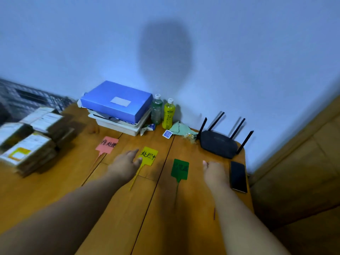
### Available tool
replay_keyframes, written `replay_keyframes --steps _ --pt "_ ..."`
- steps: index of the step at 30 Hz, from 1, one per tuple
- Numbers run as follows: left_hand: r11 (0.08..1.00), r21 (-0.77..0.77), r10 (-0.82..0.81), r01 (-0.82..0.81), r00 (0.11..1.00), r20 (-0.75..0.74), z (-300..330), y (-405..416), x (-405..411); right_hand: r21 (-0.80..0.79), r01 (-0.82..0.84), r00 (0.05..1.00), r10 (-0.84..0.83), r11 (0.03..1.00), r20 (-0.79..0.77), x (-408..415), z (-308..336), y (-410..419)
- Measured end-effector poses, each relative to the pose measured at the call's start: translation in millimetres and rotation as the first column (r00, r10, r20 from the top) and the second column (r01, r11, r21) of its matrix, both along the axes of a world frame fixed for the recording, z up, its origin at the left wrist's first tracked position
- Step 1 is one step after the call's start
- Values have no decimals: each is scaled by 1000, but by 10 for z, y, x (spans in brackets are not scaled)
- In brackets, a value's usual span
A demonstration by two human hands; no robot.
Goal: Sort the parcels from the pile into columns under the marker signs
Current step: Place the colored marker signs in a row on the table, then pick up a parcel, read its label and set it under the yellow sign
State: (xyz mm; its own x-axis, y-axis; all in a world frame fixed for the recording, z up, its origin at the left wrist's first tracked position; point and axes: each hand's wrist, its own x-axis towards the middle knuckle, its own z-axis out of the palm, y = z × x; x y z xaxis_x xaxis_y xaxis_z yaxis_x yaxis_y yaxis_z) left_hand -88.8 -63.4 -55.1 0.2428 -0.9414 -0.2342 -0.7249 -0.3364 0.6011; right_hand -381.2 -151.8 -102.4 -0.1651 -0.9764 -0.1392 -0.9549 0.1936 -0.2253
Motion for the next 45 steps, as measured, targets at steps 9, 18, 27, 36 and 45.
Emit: replay_keyframes --steps 9,18,27,36,45 --pt "999 -1 36 -36 984 173 707 351 741 -173 -275 961 270 946 -53 1309 897 361" --pt "999 25 34 -39 985 170 947 595 2762 -97 -268 963 264 959 -50 3068 988 801" --pt "982 78 174 -173 985 -4 995 724 4344 -67 -177 981 181 982 66 4436 1093 973" --pt "974 103 222 -200 934 -279 879 789 4540 -20 -231 965 232 973 121 4966 1223 1023" --pt "963 255 151 -86 958 -245 354 906 4702 213 -336 924 276 917 266 5445 886 1134"
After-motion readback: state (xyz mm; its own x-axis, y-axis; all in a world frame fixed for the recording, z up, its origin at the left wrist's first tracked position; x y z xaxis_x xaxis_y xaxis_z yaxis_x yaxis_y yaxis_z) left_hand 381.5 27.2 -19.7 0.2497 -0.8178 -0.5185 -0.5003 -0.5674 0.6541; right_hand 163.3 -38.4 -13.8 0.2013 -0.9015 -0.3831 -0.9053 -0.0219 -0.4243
